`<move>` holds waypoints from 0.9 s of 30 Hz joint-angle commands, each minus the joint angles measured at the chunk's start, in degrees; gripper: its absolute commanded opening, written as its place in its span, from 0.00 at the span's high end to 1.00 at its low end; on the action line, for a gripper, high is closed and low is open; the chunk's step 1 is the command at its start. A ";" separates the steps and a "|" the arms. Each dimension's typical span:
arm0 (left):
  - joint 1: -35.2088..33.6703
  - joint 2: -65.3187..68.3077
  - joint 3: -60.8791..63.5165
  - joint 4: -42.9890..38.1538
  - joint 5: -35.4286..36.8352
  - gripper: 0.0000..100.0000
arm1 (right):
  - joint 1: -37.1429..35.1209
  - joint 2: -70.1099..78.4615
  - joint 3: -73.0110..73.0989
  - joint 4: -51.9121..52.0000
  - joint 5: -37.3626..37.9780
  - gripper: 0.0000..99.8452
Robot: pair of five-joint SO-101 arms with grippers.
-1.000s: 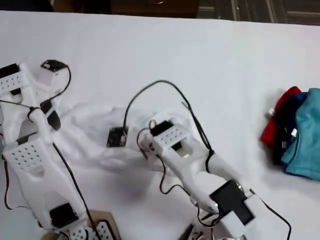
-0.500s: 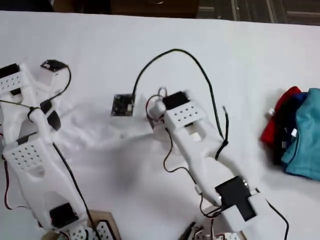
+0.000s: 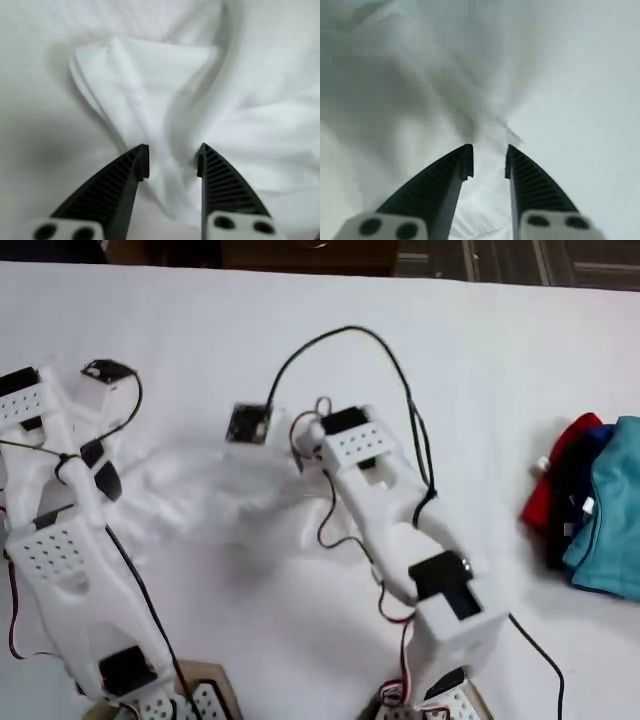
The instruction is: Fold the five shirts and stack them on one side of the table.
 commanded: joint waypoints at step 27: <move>-0.09 -0.26 -0.48 0.09 -1.76 0.82 | -17.80 -32.92 41.14 6.90 -12.57 0.80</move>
